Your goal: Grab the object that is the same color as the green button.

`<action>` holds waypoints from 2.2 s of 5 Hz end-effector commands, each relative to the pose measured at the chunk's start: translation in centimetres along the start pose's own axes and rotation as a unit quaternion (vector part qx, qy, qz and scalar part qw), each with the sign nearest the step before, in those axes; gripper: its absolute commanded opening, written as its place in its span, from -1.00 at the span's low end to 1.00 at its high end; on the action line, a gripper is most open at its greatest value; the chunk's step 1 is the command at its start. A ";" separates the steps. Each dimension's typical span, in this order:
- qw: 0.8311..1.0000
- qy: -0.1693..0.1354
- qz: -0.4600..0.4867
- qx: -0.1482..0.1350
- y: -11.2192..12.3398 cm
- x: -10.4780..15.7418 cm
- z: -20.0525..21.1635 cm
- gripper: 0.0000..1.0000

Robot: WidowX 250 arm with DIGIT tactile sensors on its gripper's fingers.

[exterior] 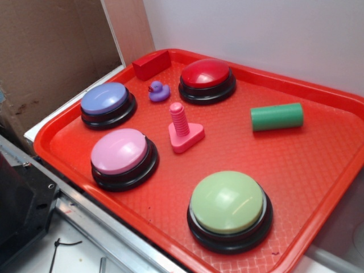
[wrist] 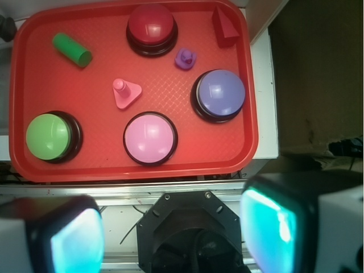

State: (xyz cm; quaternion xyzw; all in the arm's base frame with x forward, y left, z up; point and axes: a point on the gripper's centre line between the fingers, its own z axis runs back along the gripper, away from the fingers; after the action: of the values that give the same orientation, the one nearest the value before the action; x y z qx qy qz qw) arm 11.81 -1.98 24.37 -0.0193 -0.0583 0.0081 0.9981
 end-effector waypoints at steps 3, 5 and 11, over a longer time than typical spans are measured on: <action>0.999 0.044 -0.014 0.022 0.8 -3.0 -1.7 1.00; 0.999 0.020 -0.041 0.014 -3.0 5.9 -1.5 1.00; 0.965 0.100 -0.240 0.016 -9.7 8.9 -5.1 1.00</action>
State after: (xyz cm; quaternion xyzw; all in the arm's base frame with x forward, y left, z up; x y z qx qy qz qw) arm 22.19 -10.96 19.37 0.0190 0.0735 -0.2363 0.9687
